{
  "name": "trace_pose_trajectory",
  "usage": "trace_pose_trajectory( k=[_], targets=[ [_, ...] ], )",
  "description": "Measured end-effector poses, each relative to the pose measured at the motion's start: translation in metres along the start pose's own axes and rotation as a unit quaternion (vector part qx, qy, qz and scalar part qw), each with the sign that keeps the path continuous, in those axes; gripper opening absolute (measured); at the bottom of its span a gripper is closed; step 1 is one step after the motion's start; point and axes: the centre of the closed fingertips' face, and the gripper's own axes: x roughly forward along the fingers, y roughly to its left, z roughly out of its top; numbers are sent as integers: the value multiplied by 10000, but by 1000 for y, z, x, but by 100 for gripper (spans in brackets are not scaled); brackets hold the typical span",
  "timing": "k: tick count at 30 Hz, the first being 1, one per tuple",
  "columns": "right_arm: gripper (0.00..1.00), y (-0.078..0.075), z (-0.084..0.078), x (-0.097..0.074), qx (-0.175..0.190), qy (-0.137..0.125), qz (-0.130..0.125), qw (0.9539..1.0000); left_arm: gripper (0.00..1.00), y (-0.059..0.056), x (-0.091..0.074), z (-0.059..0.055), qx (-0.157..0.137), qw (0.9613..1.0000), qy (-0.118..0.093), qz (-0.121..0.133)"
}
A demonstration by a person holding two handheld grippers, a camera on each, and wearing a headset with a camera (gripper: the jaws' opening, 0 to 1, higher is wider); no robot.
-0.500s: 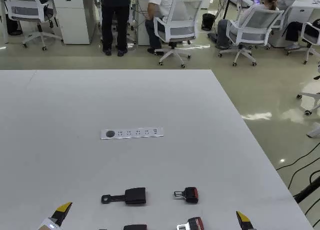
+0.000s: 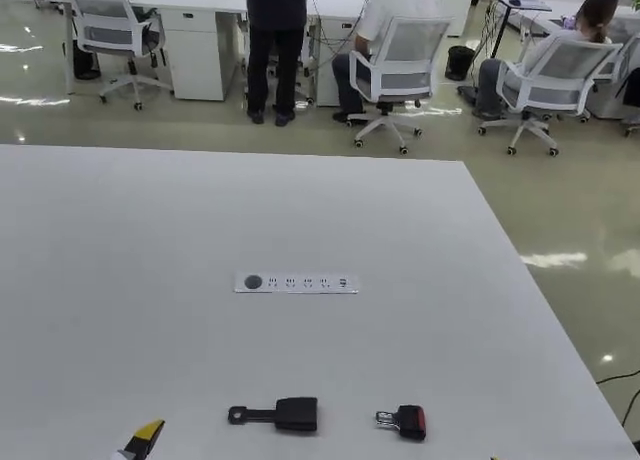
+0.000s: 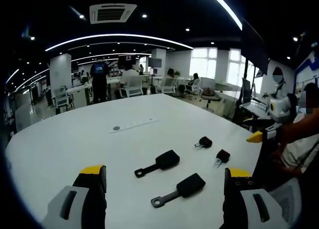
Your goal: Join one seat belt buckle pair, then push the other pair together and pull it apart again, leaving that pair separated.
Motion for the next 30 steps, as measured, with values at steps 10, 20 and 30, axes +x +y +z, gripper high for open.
trace_pose_trajectory(
  k=[10, 20, 30],
  targets=[
    [94, -1, -3, 5, 11, 45, 52, 10000, 100, 2, 2, 2, -22, 10000, -1, 21],
    [93, -5, -2, 6, 7, 43, 29, 10000, 100, -2, 3, 8, -16, 10000, 1, 4],
    [93, -5, -6, 7, 2, 88, 20, 10000, 100, 3, 6, 4, 3, 10000, 1, -32]
  ],
)
